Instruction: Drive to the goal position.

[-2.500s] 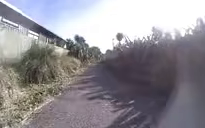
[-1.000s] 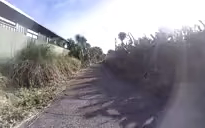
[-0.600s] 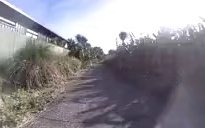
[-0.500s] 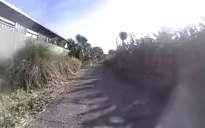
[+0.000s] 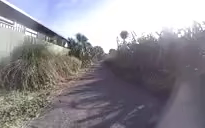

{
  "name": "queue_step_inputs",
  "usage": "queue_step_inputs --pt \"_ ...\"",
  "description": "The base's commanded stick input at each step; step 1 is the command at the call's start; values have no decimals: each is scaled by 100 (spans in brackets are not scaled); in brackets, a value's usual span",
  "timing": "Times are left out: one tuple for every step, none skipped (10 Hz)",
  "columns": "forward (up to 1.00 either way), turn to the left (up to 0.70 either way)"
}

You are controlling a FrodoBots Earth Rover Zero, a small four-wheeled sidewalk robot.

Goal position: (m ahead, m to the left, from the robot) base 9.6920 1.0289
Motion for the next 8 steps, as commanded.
queue_step_inputs --pt "36 0" --pt "36 0" --pt "36 0" --pt "36 0" --pt "36 0" --pt "36 0" --pt "38 0" --pt "38 0"
